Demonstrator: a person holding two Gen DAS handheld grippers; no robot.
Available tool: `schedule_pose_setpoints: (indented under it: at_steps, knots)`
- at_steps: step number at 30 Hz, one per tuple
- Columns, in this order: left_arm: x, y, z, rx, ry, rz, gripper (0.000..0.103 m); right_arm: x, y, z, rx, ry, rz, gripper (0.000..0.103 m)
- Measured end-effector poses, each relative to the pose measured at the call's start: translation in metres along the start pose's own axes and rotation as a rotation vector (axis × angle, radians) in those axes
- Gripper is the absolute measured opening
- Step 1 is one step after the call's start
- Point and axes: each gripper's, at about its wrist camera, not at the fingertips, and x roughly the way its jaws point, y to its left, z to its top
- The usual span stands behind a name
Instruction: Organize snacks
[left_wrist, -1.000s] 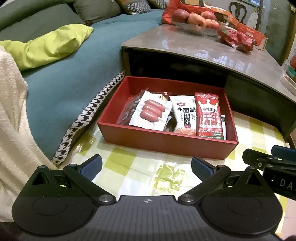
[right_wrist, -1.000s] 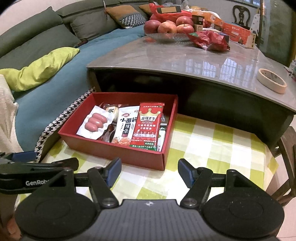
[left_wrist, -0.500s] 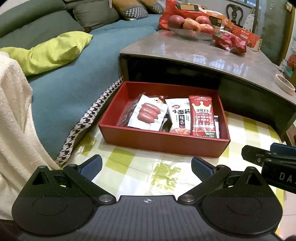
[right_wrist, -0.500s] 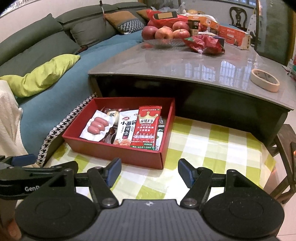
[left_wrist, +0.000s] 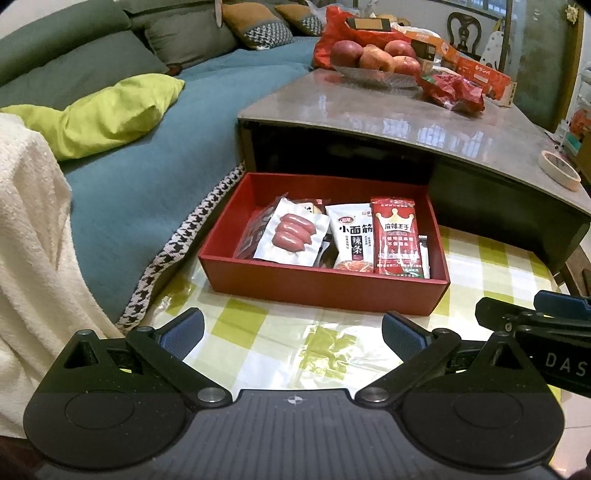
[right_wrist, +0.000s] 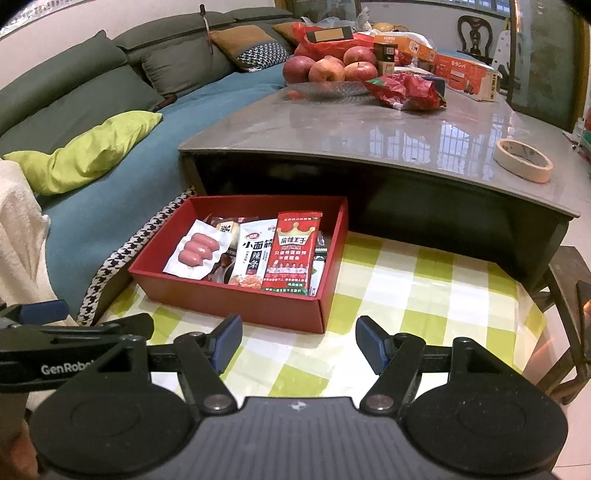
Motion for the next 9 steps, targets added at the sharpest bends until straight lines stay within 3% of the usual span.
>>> schedule_pose_setpoints:
  at_steps: [9]
  knots:
    - [-0.012, 0.003, -0.001, -0.006, -0.035, 0.031, 0.103, -0.003, -0.003, -0.003, 0.009, -0.005, -0.005, 0.079]
